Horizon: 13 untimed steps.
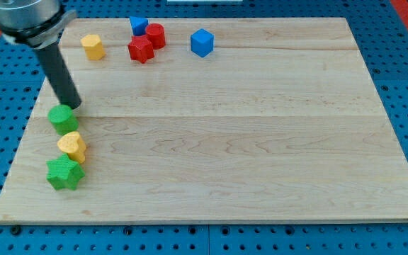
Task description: Slide yellow hexagon a bit down
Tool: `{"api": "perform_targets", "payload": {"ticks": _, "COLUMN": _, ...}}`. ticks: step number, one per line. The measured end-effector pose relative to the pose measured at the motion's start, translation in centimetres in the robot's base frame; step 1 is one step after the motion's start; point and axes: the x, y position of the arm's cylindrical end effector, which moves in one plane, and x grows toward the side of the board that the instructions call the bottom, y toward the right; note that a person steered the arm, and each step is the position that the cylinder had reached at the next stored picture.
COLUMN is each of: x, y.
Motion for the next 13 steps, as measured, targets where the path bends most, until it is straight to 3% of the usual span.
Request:
{"api": "perform_targets", "payload": {"ticks": 3, "x": 3.6, "y": -2.6}}
{"api": "perform_targets", "payload": {"ticks": 5, "x": -5.9, "y": 0.2}}
{"api": "perform_targets", "payload": {"ticks": 6, "x": -7.8, "y": 5.5}}
{"api": "perform_targets", "payload": {"ticks": 8, "x": -17.6, "y": 5.9}}
{"api": "perform_targets", "payload": {"ticks": 9, "x": -20.1, "y": -0.5}}
{"api": "perform_targets", "payload": {"ticks": 10, "x": -13.6, "y": -2.8}}
{"api": "perform_targets", "payload": {"ticks": 11, "x": -13.1, "y": -3.4}}
{"api": "perform_targets", "payload": {"ticks": 12, "x": -18.2, "y": -4.1}}
{"api": "perform_targets", "payload": {"ticks": 13, "x": -18.2, "y": 0.5}}
